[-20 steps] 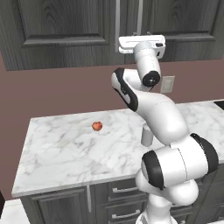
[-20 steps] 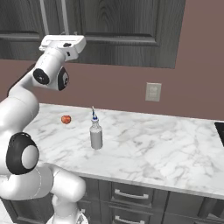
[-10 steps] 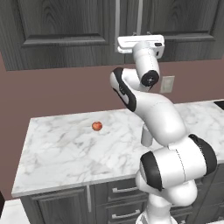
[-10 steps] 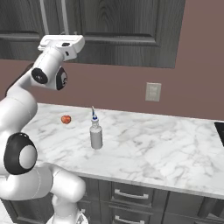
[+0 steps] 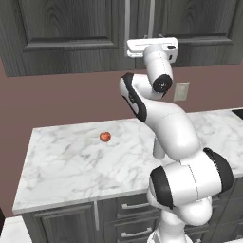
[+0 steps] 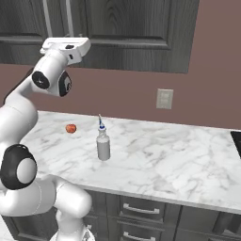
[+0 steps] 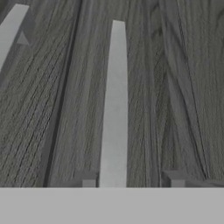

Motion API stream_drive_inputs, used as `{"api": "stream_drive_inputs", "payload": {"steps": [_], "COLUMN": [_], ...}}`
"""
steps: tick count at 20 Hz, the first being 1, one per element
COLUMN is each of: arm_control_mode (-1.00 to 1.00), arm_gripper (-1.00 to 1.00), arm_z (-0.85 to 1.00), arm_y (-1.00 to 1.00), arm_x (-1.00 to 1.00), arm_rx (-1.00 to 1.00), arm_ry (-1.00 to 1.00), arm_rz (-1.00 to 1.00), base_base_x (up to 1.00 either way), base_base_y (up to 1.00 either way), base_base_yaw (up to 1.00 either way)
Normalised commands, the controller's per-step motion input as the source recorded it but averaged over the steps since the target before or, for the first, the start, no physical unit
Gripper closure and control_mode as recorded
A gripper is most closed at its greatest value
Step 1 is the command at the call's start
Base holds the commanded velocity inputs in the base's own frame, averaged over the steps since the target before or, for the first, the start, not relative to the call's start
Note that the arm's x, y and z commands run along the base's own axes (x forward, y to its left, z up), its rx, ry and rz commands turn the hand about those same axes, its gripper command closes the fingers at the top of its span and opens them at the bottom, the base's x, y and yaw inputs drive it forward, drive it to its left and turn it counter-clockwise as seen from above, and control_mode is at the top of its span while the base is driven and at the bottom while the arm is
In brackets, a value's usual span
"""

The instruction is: Pick the pan from the cabinet and place it on the stove. Then turn on the stove burner for the pan.

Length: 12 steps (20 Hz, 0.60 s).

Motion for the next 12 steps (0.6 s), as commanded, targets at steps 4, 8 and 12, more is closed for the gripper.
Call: {"api": "stream_drive_inputs", "payload": {"steps": [4,8,12], "arm_control_mode": [-1.00,-1.00,-1.00], "arm_gripper": [1.00,1.00,1.00], "arm_z": [-0.03,-0.06,-0.01], "arm_y": [0.30,0.38,0.29], "arm_x": [0.00,0.01,0.05], "arm_rx": [0.00,-0.01,0.00], "arm_ry": [0.00,0.00,0.00], "arm_rz": [0.00,0.00,0.00], "base_base_x": [0.00,0.00,0.00], "base_base_y": [0.00,0.00,0.00], "base_base_yaw": [0.00,0.00,0.00]}}
